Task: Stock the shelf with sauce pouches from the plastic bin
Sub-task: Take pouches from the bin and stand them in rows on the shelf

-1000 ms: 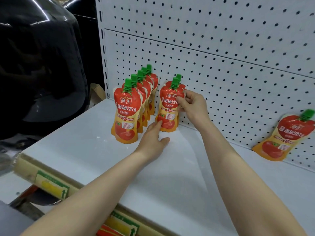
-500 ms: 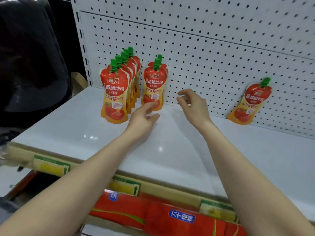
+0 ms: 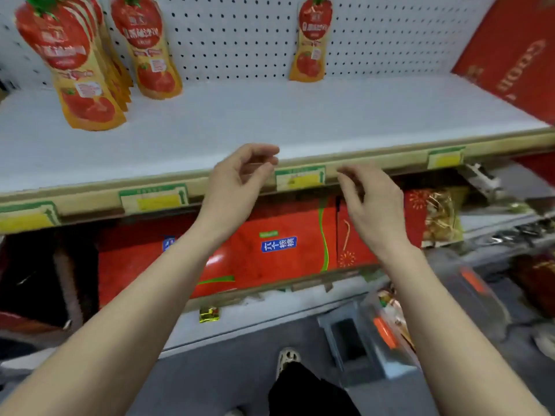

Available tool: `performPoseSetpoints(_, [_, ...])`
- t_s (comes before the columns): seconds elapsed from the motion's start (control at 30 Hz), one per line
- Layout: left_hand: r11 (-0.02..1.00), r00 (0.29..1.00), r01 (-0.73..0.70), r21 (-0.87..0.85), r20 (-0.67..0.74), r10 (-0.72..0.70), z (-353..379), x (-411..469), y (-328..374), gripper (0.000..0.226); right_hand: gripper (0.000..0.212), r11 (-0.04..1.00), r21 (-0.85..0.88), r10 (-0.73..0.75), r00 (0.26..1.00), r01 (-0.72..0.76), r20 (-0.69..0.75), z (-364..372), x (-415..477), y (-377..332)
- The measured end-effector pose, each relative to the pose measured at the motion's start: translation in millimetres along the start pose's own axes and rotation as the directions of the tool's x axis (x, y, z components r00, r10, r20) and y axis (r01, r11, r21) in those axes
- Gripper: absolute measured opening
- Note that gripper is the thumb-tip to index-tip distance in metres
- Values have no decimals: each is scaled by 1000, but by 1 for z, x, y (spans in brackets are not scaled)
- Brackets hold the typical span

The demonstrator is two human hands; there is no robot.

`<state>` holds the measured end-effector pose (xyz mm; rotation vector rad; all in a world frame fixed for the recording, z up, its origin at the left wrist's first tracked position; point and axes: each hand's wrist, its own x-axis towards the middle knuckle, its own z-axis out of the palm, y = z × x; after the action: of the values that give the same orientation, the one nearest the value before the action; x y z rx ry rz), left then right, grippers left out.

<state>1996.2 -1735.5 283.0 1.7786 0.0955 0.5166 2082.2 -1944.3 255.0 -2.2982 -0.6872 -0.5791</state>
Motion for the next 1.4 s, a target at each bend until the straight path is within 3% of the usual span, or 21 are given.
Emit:
performPoseSetpoints(0.13, [997, 987, 76, 13, 144, -77, 62, -34, -26, 28, 18, 978, -43, 203, 979, -202, 10, -19, -94, 60])
performPoseSetpoints(0.23, [986, 951, 138, 95, 266, -159, 118, -52, -54, 28, 21, 898, -58, 439, 895, -435, 75, -19, -166, 113])
performPoseSetpoints(0.37, [958, 856, 236, 164, 432, -285, 206, -65, -99, 31, 29, 679, -56, 732, 669, -732, 126, -24, -241, 186])
performPoseSetpoints(0.5, [913, 722, 295, 283, 560, -407, 310, -71, -148, 35, 38, 465, -127, 881, 443, -876, 167, -38, -280, 274])
performPoseSetpoints(0.57, [902, 662, 239, 360, 619, -423, 362, -71, -179, 39, 34, 386, -162, 917, 358, -908, 177, -43, -286, 326])
performPoseSetpoints(0.67, [855, 615, 24, 519, 666, -422, 436, -67, -222, 46, 28, 320, -212, 937, 276, -923, 212, -37, -281, 403])
performPoseSetpoints(0.8, [822, 572, -185, 539, 739, -356, 520, -54, -266, 51, 40, 317, -229, 936, 264, -920, 235, -11, -256, 488])
performPoseSetpoints(0.93, [742, 515, -342, 577, 776, -365, 573, -42, -311, 59, 36, 319, -197, 933, 270, -927, 240, 20, -237, 546])
performPoseSetpoints(1.03, [683, 486, -422, 596, 785, -385, 592, -40, -331, 61, 47, 175, -252, 954, 101, -952, 283, 39, -231, 582])
performPoseSetpoints(1.1, [655, 483, -452, 605, 784, -390, 596, -43, -339, 63, 52, 83, -279, 944, -14, -957, 329, 49, -231, 600])
performPoseSetpoints(1.17, [642, 488, -447, 624, 771, -410, 596, -48, -344, 65, 54, 26, -259, 921, -78, -965, 383, 55, -233, 610])
performPoseSetpoints(1.3, [623, 484, -429, 654, 749, -453, 594, -54, -350, 79, 49, -143, 36, 914, -118, -989, 388, 45, -234, 615])
performPoseSetpoints(1.4, [649, 408, -358, 672, 737, -538, 594, -46, -346, 89, 50, -198, 218, 909, -96, -955, 406, 25, -231, 611])
